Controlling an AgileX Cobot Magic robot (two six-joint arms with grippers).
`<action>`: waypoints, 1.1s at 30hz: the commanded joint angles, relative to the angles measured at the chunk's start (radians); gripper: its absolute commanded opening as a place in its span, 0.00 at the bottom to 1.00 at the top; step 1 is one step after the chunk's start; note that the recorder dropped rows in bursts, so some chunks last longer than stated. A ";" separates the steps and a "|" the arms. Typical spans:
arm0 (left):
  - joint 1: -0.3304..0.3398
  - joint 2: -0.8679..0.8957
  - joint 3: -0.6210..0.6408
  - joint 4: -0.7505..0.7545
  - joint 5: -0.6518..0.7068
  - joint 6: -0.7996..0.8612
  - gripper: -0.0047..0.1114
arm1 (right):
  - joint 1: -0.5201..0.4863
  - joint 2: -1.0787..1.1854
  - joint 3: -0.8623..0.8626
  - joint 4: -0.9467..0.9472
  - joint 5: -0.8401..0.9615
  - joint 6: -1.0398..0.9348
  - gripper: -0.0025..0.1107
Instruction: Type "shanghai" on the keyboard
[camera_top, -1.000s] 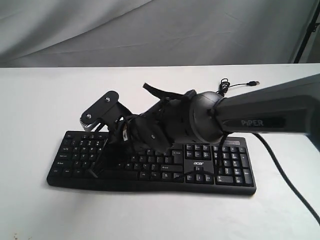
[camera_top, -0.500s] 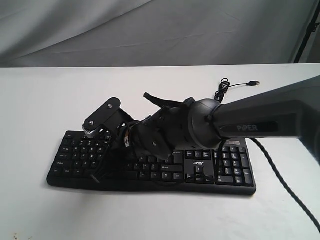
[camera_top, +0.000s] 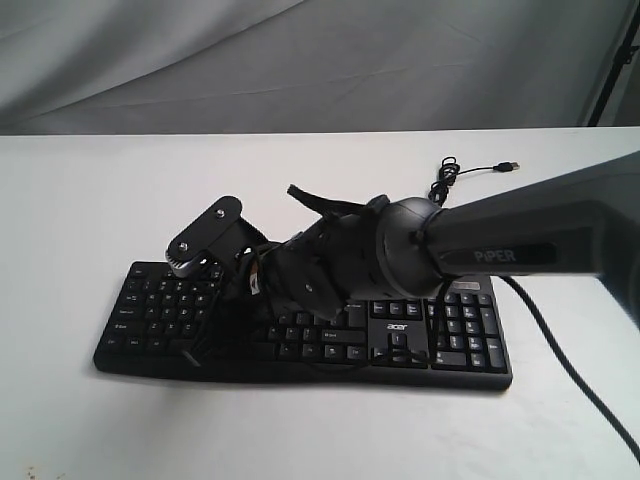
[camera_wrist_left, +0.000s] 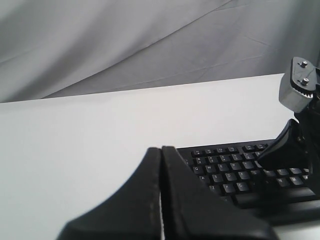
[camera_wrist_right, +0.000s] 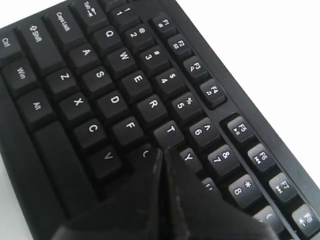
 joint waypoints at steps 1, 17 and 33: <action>-0.004 -0.003 0.004 0.001 -0.005 -0.003 0.04 | -0.001 -0.002 0.000 0.001 0.000 -0.002 0.02; -0.004 -0.003 0.004 0.001 -0.005 -0.003 0.04 | -0.013 0.026 0.000 0.001 0.007 -0.002 0.02; -0.004 -0.003 0.004 0.001 -0.005 -0.003 0.04 | 0.027 -0.038 -0.056 -0.003 0.039 -0.017 0.02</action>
